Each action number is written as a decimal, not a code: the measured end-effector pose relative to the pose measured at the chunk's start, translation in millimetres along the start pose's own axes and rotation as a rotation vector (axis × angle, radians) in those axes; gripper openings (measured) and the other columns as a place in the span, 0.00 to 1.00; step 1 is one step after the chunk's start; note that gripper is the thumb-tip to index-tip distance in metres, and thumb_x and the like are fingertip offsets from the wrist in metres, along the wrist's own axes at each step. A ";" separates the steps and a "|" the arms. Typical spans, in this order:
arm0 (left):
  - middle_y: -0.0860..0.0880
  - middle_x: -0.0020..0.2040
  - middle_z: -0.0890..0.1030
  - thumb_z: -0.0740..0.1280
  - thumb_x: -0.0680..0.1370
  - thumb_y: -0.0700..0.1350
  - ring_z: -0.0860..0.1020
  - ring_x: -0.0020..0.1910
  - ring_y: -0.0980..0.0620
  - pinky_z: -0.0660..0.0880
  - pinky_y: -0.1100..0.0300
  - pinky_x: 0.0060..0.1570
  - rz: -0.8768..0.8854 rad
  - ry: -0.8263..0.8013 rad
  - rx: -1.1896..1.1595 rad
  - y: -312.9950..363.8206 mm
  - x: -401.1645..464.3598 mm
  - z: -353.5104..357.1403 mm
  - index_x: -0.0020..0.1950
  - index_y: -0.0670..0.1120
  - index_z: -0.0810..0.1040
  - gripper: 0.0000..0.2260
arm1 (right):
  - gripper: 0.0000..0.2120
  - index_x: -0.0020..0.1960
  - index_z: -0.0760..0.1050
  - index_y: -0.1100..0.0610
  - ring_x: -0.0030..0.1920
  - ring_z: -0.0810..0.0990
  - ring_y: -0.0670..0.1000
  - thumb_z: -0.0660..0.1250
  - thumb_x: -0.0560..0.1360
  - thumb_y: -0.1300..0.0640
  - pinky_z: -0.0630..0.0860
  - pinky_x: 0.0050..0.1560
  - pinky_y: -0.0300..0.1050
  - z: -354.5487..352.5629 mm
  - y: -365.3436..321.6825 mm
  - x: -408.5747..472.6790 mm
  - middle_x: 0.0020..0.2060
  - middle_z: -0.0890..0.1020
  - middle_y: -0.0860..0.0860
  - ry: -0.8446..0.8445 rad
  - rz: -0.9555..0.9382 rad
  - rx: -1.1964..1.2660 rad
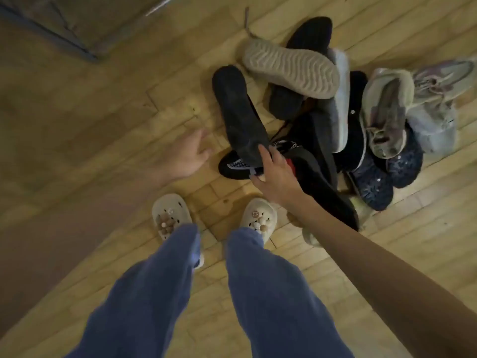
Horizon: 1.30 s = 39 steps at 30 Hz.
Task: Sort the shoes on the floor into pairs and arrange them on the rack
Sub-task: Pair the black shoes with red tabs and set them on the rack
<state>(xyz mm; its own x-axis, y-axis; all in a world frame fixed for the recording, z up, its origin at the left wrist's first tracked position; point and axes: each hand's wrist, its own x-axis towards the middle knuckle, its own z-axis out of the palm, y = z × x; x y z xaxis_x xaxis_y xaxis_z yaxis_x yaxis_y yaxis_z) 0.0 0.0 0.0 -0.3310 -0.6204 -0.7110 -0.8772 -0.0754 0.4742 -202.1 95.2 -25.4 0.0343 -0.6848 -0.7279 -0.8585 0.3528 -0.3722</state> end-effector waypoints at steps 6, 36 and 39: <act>0.46 0.72 0.68 0.60 0.81 0.46 0.69 0.68 0.48 0.63 0.64 0.58 0.104 0.076 0.070 -54.7 63.8 18.6 0.75 0.45 0.61 0.23 | 0.49 0.79 0.46 0.56 0.77 0.50 0.64 0.69 0.71 0.37 0.54 0.74 0.58 58.1 1.3 80.3 0.76 0.49 0.65 0.314 -0.041 -0.123; 0.58 0.51 0.80 0.70 0.73 0.51 0.75 0.48 0.72 0.71 0.72 0.49 0.763 0.157 0.185 -43.8 133.1 -11.3 0.59 0.47 0.78 0.16 | 0.08 0.46 0.83 0.54 0.44 0.85 0.51 0.67 0.71 0.56 0.79 0.44 0.48 -35.9 26.1 34.3 0.45 0.86 0.52 0.205 -0.145 1.161; 0.51 0.42 0.81 0.67 0.70 0.64 0.79 0.41 0.57 0.73 0.57 0.43 0.619 0.187 -0.011 -44.8 133.6 8.5 0.49 0.45 0.78 0.23 | 0.19 0.63 0.75 0.53 0.57 0.82 0.54 0.66 0.75 0.49 0.81 0.51 0.56 -38.2 45.5 29.5 0.59 0.82 0.54 0.311 -0.145 1.341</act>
<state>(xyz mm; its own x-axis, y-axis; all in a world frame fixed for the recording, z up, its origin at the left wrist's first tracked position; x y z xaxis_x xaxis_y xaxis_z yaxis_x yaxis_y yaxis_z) -7.9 -72.9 -120.6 -0.7074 -0.6772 -0.2024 -0.5397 0.3326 0.7734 -259.7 66.7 -41.8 -0.1866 -0.8179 -0.5442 0.2924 0.4826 -0.8256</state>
